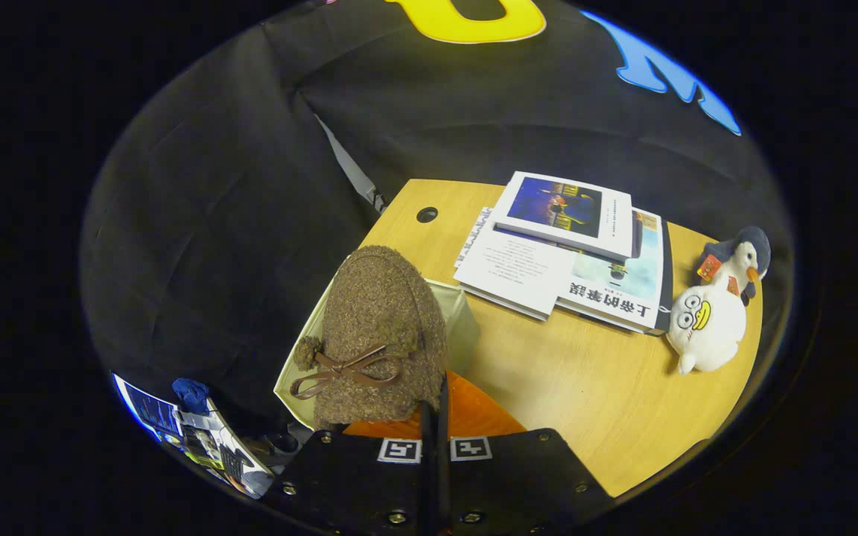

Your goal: Open the storage box then place both shoes into the box .Put the left shoe in first, then the right shoe, with the right side of both shoes facing outward in a uniform manner.

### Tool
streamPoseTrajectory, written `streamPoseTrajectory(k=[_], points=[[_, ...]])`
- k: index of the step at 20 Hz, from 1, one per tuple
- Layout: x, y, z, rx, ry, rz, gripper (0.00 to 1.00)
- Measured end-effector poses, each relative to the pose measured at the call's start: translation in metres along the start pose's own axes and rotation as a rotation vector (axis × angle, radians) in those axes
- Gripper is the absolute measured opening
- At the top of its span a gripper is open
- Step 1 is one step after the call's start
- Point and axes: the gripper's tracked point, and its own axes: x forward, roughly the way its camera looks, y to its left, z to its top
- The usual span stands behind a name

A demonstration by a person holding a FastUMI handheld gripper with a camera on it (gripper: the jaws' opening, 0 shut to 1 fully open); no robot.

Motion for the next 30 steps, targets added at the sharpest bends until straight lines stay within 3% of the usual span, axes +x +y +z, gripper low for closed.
streamPoseTrajectory(k=[9,25,27,30], points=[[0.04,0.054,0.007,-0.023,0.05,0.05,0.0],[0.085,0.08,-0.001,-0.05,0.094,0.009,0.02],[0.083,0.088,-0.004,-0.035,0.09,0.032,0.17],[0.075,0.087,-0.002,-0.042,0.049,0.048,0.77]])
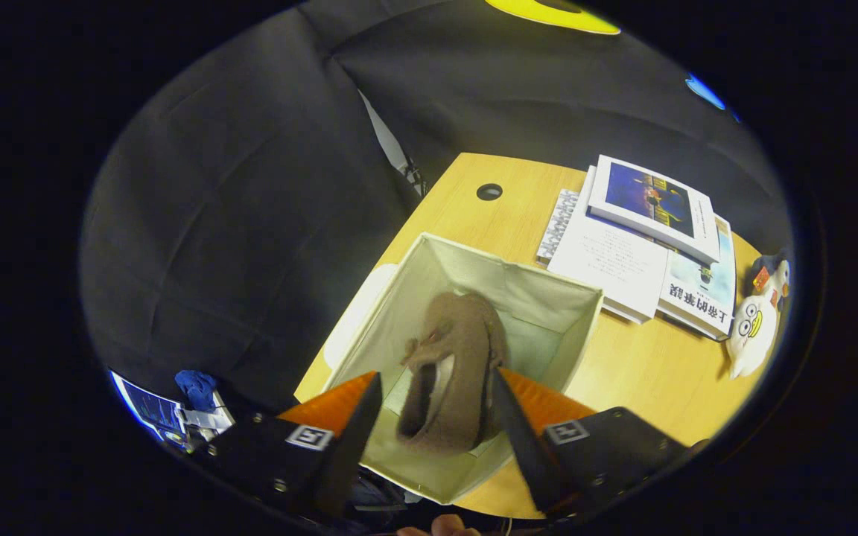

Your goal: Open the storage box then place both shoes into the box .Put the left shoe in first, then the right shoe, with the right side of both shoes facing outward in a uniform manner.

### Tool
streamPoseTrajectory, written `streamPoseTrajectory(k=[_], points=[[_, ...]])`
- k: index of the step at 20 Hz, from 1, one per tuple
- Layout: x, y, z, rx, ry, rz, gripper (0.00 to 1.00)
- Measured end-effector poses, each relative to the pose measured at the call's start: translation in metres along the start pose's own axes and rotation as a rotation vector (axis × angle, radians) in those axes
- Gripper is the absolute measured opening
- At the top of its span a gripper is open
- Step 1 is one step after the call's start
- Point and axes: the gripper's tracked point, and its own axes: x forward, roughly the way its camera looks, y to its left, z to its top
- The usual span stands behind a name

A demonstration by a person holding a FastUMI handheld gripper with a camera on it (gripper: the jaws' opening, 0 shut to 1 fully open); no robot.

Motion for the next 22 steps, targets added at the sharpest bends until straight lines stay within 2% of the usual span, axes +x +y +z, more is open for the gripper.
streamPoseTrajectory(k=[1,7,12,16,19,22], points=[[-0.008,-0.003,0.004,-0.015,-0.023,-0.001,0.97],[-0.072,-0.035,0.018,-0.03,-0.217,-0.012,0.97],[-0.132,-0.083,0.007,0.017,-0.387,-0.078,0.97],[-0.186,-0.124,0.003,0.046,-0.552,-0.167,0.97],[-0.241,-0.145,0.006,0.046,-0.723,-0.243,0.97],[-0.288,-0.176,0.004,0.026,-0.861,-0.36,0.98]])
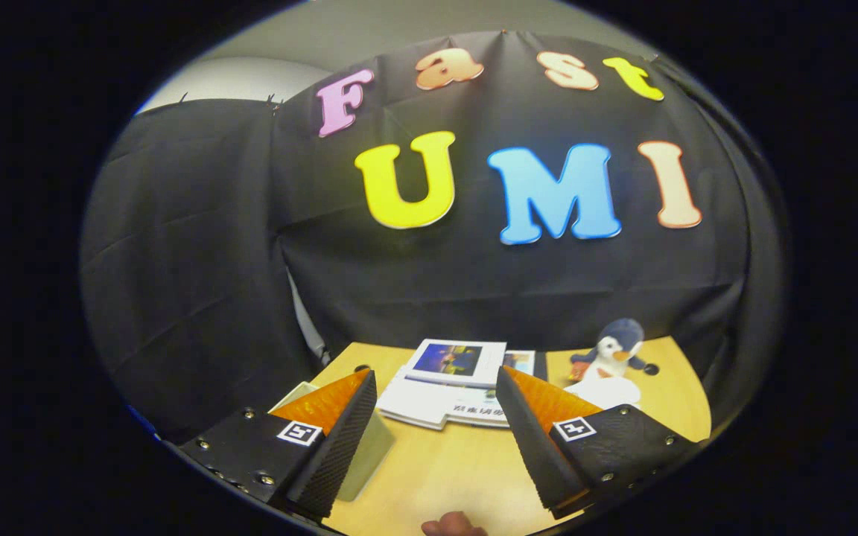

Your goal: Open the storage box then place both shoes into the box .Put the left shoe in first, then the right shoe, with the right side of both shoes facing outward in a uniform manner.

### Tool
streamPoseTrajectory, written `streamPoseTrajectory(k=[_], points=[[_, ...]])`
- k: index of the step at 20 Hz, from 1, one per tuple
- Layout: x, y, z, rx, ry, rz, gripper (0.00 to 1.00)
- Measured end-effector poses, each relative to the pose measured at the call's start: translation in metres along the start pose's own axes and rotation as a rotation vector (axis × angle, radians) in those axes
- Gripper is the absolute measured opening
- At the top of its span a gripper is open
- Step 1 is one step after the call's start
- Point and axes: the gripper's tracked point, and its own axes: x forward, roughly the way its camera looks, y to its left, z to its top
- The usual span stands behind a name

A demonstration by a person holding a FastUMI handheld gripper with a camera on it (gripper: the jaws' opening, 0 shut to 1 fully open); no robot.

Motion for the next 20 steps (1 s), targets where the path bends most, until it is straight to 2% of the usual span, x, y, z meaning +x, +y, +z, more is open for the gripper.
streamPoseTrajectory(k=[4,9,13,20], points=[[-0.035,-0.04,0.035,-0.004,-0.167,-0.115,0.97],[-0.073,-0.076,0.057,-0.01,-0.264,-0.241,0.97],[-0.103,-0.09,0.058,-0.024,-0.283,-0.333,0.97],[-0.112,-0.123,0.045,-0.004,-0.269,-0.359,0.97]])
